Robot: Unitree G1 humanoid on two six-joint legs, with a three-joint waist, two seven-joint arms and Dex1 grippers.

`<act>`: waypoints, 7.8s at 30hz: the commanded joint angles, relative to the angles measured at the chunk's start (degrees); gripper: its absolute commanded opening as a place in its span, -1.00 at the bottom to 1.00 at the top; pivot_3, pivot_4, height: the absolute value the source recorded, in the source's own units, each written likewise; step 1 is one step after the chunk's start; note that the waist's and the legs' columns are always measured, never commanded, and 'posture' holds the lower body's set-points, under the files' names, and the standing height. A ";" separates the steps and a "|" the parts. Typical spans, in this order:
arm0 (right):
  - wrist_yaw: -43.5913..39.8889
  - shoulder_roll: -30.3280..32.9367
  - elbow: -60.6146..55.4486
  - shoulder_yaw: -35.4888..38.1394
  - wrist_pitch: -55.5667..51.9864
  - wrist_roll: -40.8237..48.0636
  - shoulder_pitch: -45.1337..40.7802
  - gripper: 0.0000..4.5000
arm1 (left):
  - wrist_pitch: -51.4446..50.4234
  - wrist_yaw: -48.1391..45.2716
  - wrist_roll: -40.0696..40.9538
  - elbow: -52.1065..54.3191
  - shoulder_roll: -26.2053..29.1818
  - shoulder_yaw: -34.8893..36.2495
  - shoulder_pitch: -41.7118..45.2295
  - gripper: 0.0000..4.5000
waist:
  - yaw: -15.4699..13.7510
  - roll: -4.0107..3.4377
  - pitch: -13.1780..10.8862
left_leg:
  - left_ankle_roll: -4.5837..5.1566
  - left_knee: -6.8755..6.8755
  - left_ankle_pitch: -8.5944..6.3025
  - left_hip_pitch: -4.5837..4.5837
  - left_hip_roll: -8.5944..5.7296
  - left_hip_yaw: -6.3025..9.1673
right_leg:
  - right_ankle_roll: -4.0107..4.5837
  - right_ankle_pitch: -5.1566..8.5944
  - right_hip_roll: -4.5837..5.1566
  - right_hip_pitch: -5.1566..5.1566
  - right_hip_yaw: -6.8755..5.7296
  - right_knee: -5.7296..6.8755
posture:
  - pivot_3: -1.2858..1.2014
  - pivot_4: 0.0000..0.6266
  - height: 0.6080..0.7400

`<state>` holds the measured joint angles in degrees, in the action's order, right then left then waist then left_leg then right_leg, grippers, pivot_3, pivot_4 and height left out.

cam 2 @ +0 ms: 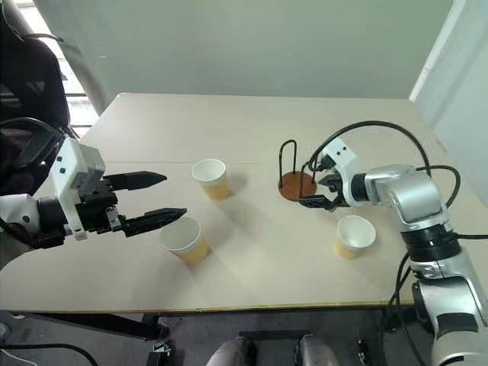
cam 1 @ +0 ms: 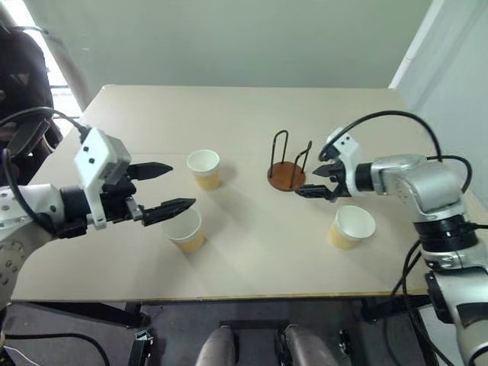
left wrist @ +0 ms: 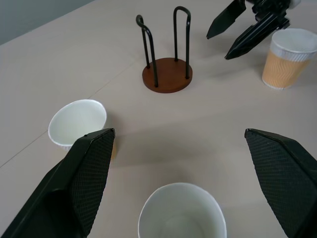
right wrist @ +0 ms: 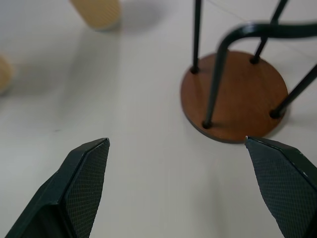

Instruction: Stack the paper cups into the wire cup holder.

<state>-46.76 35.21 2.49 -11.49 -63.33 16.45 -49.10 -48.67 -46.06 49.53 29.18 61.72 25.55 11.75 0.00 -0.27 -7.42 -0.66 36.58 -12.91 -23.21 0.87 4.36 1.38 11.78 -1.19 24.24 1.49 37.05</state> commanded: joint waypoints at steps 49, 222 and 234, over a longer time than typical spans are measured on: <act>-30.44 8.94 -20.78 -6.57 22.02 6.42 8.17 -0.99 | -3.78 -4.50 5.40 6.00 4.99 6.17 -5.67 1.00 | -0.14 0.09 0.05 | -0.20 0.09 -0.20 0.01 0.06 0.00 | 0.25 0.17 -0.08 -0.10 -0.05 -0.03 | 0.03 -0.52 1.00; -42.22 9.56 -7.10 -6.25 40.69 -2.20 -9.96 0.99 | 1.10 -18.67 -5.41 12.68 10.93 17.65 -27.07 1.00 | 0.27 0.05 0.00 | 0.00 0.54 -0.72 0.27 0.84 -0.26 | 0.94 0.70 -0.74 -0.38 0.14 -0.02 | 0.03 -0.52 1.00; -44.81 19.53 -5.05 14.73 29.26 14.99 -6.84 0.99 | 17.24 -22.53 -21.22 2.14 18.37 -7.13 -15.59 1.00 | -0.16 0.10 0.03 | -0.36 0.39 -1.02 0.03 0.85 -0.21 | 0.87 0.57 -0.77 -0.03 0.13 0.02 | 0.03 -0.52 1.00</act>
<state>-90.25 53.37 0.43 -0.96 -32.21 26.90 -56.78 -33.30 -68.41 29.58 32.25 79.73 20.25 -4.96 -0.16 -0.17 -7.39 -1.09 36.93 -13.97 -23.18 1.73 4.16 2.17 12.36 -1.97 24.19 1.59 37.06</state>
